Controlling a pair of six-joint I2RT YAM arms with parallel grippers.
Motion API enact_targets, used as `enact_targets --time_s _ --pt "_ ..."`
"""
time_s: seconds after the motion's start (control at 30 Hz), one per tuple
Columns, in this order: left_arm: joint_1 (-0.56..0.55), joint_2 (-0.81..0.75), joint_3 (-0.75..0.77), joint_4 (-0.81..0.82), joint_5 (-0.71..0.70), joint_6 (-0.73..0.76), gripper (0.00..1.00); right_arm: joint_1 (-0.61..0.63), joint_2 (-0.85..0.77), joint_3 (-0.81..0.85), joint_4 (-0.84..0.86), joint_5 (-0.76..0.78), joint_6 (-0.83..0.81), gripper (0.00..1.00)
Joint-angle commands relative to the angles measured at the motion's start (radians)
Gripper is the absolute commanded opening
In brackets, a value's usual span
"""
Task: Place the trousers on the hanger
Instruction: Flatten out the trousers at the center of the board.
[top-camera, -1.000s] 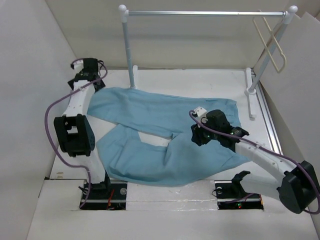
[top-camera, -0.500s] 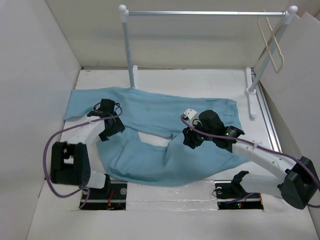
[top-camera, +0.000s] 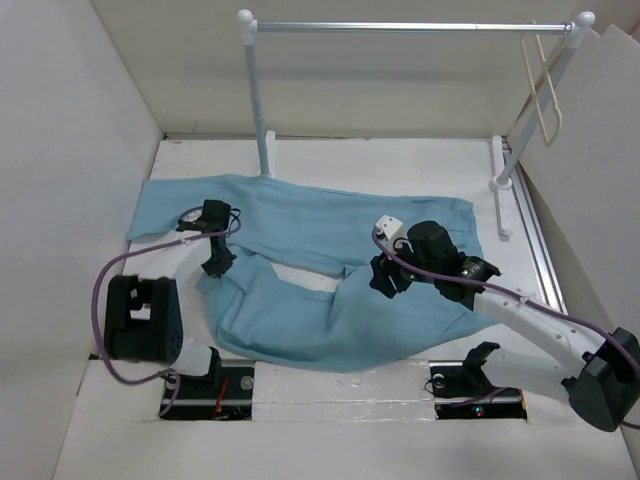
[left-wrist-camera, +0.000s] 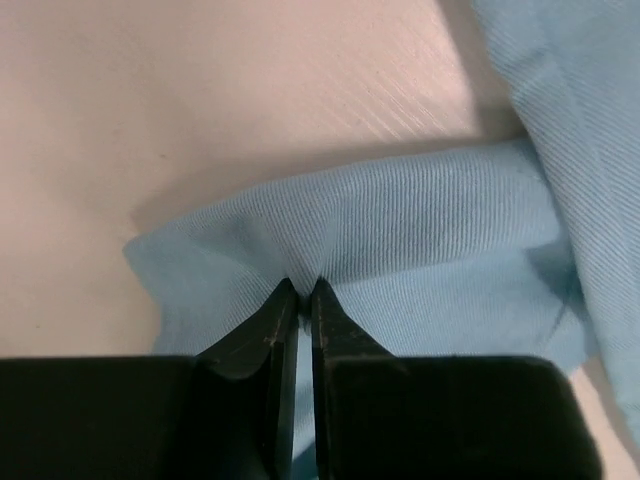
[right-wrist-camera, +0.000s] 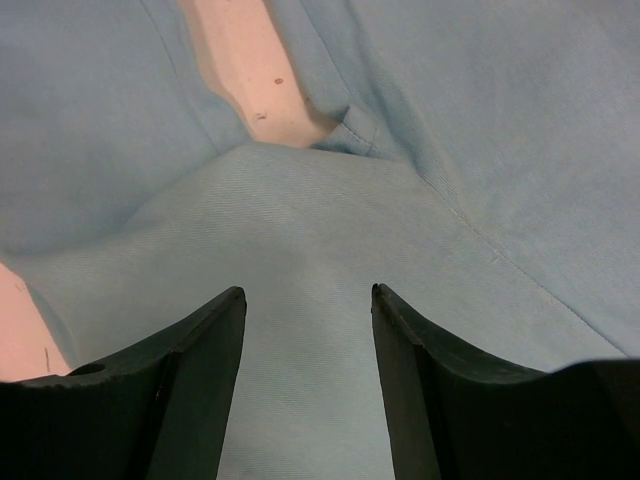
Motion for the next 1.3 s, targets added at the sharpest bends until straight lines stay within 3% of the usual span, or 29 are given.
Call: enact_targets --time_s 0.0,0.1,0.17,0.33,0.43,0.47,0.63,0.7,0.8,0.87,0.9,0.93,1.0,1.03,1.07,1.1,1.13,1.17,1.23,1.27 --pt "-0.006 -0.245 0.070 -0.104 -0.124 -0.051 0.00 -0.019 -0.005 -0.017 0.032 0.016 -0.004 0.59" --pt "-0.015 -0.405 0.213 -0.265 -0.227 -0.092 0.00 -0.062 0.047 -0.033 0.047 0.028 -0.013 0.59" --pt "-0.015 -0.431 0.290 -0.373 -0.244 -0.118 0.00 -0.096 0.092 -0.037 0.063 0.027 -0.014 0.59" --pt "-0.015 -0.501 0.243 -0.519 -0.316 -0.249 0.00 -0.148 0.132 -0.045 0.072 0.002 -0.013 0.67" --pt "0.008 -0.515 0.252 -0.453 -0.354 -0.218 0.04 -0.173 0.120 -0.043 0.058 -0.001 -0.016 0.70" --pt "0.023 -0.489 0.265 -0.444 -0.392 -0.212 0.00 -0.173 0.106 -0.043 0.046 -0.009 -0.017 0.71" --pt "0.133 -0.251 0.266 -0.414 -0.468 -0.189 0.00 -0.225 0.034 -0.028 -0.025 0.016 -0.020 0.73" --pt "0.182 -0.212 0.220 -0.392 -0.428 -0.203 0.00 -0.257 -0.012 -0.025 -0.061 0.037 -0.023 0.73" --pt "0.384 -0.227 0.115 -0.248 -0.226 -0.114 0.00 -0.337 -0.049 -0.010 -0.097 0.043 -0.031 0.73" --pt "0.534 -0.227 0.104 -0.180 -0.145 -0.071 0.00 -0.395 -0.075 0.001 -0.114 0.049 -0.033 0.73" --pt "0.554 -0.214 0.120 -0.161 -0.143 -0.030 0.00 -0.412 -0.083 0.001 -0.115 0.054 -0.030 0.73" --pt "0.554 -0.204 0.174 -0.169 -0.162 -0.022 0.02 -0.432 -0.087 0.000 -0.115 0.054 -0.022 0.74" --pt "0.554 -0.166 0.238 -0.192 -0.221 -0.016 0.19 -0.496 -0.087 -0.005 -0.112 0.053 -0.013 0.77" --pt "0.554 -0.158 0.288 -0.201 -0.226 -0.011 0.53 -0.522 -0.084 -0.011 -0.102 0.056 0.002 0.78" --pt "0.554 -0.155 0.307 -0.195 -0.194 -0.004 0.72 -0.553 -0.068 -0.016 -0.085 0.048 0.012 0.78" --pt "0.543 -0.167 0.316 -0.183 -0.155 0.012 0.83 -0.623 -0.055 -0.019 -0.075 0.040 0.021 0.78" --pt "0.522 -0.185 0.321 -0.151 -0.128 0.021 0.90 -0.655 -0.045 -0.023 -0.059 0.031 0.047 0.78" --pt "0.485 -0.205 0.316 -0.131 -0.092 0.020 0.90 -0.688 -0.011 -0.030 -0.004 0.013 0.058 0.78" --pt "0.305 -0.300 0.278 -0.062 -0.030 0.010 0.86 -0.806 0.062 -0.020 0.036 -0.012 0.105 0.78" --pt "0.304 -0.300 0.261 -0.031 0.000 0.012 0.85 -0.806 0.063 -0.011 0.055 0.006 0.117 0.78"
